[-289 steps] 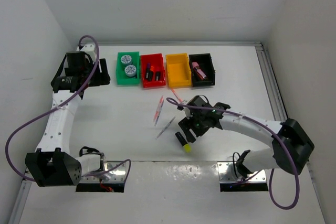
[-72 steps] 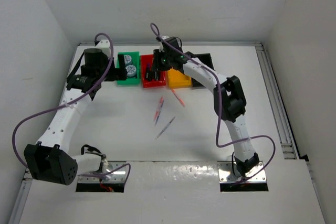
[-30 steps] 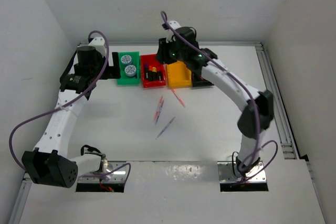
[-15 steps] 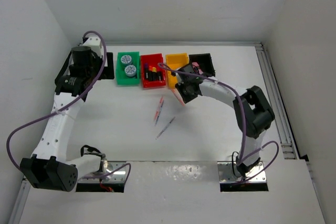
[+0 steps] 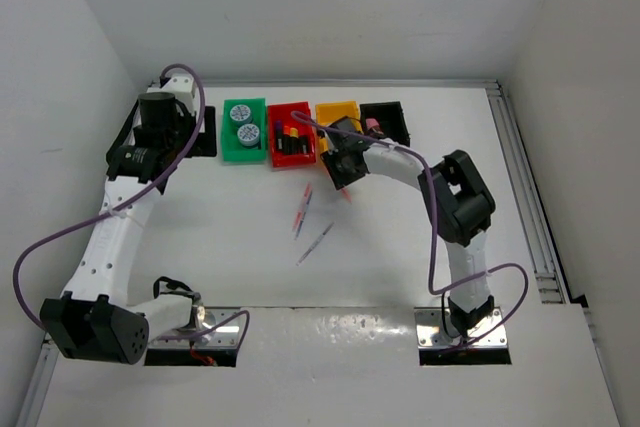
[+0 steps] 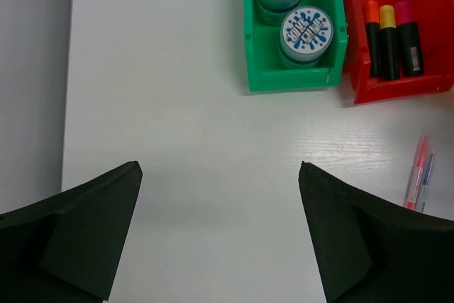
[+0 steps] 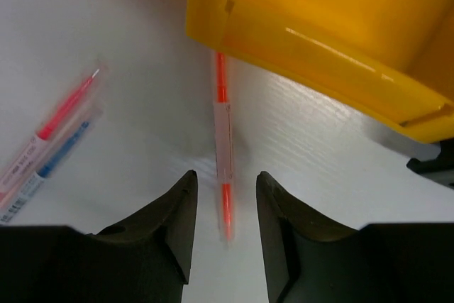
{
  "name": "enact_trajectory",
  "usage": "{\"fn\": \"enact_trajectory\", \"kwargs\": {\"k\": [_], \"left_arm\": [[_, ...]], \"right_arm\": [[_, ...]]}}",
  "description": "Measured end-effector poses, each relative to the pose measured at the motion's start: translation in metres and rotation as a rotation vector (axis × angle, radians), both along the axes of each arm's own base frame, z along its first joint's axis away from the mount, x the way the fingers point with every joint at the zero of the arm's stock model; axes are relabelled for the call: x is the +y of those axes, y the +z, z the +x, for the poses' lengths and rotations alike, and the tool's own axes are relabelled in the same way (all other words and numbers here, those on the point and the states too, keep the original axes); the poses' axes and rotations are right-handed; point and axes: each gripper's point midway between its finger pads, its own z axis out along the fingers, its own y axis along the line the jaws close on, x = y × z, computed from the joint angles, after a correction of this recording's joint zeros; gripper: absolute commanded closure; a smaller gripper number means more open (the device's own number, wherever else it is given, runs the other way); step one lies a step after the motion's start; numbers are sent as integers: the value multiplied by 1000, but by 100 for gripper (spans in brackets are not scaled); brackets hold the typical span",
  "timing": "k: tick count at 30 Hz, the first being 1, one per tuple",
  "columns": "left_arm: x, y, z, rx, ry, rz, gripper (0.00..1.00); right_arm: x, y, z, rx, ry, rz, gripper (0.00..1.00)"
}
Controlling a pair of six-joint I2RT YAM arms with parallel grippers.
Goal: Sort the stationery into containers
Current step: Pick up the pen from the center of the board.
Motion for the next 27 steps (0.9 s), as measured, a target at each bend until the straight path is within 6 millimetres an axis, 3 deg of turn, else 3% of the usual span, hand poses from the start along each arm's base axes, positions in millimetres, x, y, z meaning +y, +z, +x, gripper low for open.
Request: {"fn": "enact_trajectory", "kwargs": {"k": [10,13,15,16,17,18,21,24,27], "left_arm": [[-1,-10,2,32,-3,0,1],[-1,-11,2,37,-3,0,1],[-1,-12,2,41,-5,-1,0],[-1,-13,1,45,-6,0,1],[-1,-13,0,48,-8,0,1],[-2,-14,0,52,-10,0,0],[-2,-17,-3,68,-19,7,0],[-2,-17,-6,67,-37,13,0],[-5,-20,-13,66,-73,11,0]], "right_arm": [[15,-12,23,-6,0,1,68],[14,-18,21,8,0,-6,70],[14,-18,21,9,0,-8,78],[14,-19,20,11,3,-7,84],[14,-19,20,11,7,-6,98],[13,-18,19,11,13,-8,100],[9,-18,8,35,38,-18,100],[-3,-13,-23,106,107,-42,100],[-10,11,-47,129,205,-61,100]]}}
